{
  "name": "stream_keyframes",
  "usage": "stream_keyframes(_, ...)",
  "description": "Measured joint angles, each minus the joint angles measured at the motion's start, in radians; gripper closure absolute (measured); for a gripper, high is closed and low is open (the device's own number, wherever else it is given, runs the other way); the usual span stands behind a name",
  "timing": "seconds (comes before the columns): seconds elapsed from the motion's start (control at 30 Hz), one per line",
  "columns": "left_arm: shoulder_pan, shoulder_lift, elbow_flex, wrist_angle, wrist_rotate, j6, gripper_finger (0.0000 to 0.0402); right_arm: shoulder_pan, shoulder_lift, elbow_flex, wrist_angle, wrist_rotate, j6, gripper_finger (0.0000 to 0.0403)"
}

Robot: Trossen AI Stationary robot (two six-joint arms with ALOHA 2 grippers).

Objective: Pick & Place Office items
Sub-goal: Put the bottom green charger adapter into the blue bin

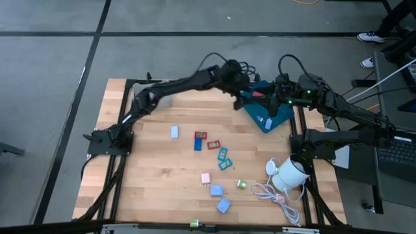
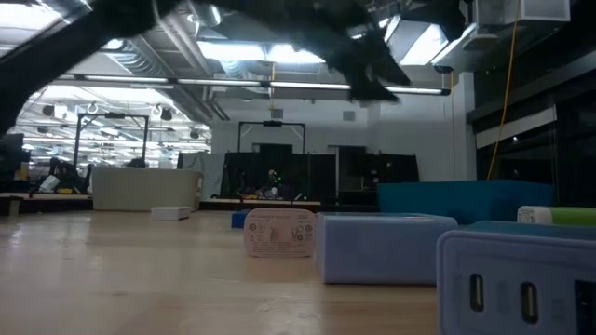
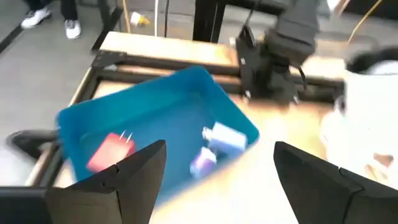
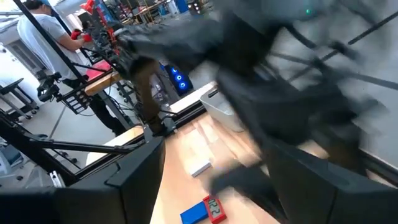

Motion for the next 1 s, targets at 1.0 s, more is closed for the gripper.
stream_keyframes(1.0, -0.56, -0.259, -0.51, -0.497, -0.373, -0.14, 0.0132, 0.0, 0.001, 0.0, 0.001, -0.073, 0.012, 0.0126)
